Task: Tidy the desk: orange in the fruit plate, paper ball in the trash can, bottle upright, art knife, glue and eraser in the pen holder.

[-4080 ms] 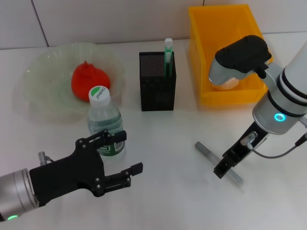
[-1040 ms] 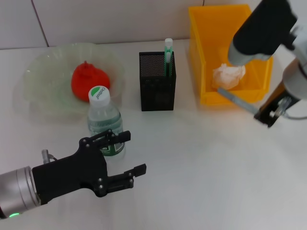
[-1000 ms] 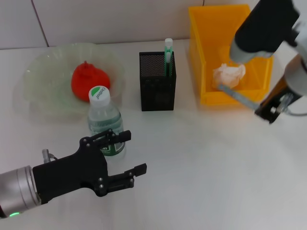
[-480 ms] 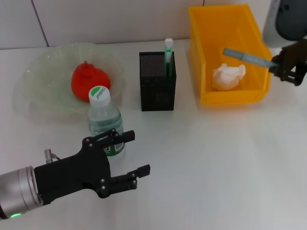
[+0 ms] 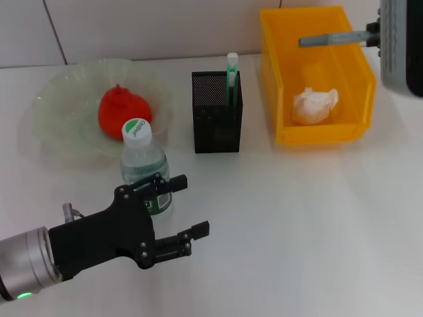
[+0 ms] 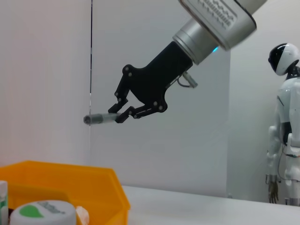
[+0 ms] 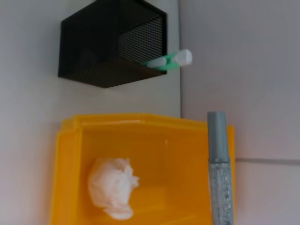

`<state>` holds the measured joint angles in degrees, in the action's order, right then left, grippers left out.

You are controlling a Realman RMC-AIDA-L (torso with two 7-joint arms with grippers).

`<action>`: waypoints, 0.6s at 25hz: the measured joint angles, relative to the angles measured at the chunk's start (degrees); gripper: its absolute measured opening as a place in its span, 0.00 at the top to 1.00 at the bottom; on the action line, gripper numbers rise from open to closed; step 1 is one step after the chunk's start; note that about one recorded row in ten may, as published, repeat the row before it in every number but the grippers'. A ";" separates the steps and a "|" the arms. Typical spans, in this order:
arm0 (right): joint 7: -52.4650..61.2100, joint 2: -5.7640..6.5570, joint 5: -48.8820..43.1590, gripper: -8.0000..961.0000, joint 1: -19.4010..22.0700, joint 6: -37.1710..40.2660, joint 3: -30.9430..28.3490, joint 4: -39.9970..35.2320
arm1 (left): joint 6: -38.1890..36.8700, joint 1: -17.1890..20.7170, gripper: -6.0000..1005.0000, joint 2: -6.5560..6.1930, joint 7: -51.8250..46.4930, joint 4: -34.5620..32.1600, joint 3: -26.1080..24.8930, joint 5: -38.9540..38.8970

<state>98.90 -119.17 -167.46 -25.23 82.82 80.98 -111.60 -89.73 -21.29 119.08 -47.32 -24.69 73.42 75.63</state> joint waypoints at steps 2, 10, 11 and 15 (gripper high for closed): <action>-3.94 0.02 0.01 0.85 0.53 -2.43 1.45 -0.05 | -0.20 0.19 0.21 0.03 0.00 0.05 0.33 -1.08; -17.15 0.66 0.02 0.85 -1.49 -10.34 4.01 5.41 | -1.07 0.39 0.21 0.02 0.49 0.08 0.82 -1.32; -18.68 0.76 0.01 0.85 -1.74 -11.62 4.26 6.37 | -1.07 0.43 0.21 0.01 0.51 0.08 0.85 -1.32; -22.20 1.21 -0.02 0.85 -2.42 -15.44 5.29 8.84 | -0.86 0.55 0.21 0.02 0.53 0.43 0.86 -1.32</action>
<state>76.70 -117.96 -167.47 -27.65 67.38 86.27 -102.76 -90.59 -20.75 119.09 -46.79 -24.26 74.28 74.30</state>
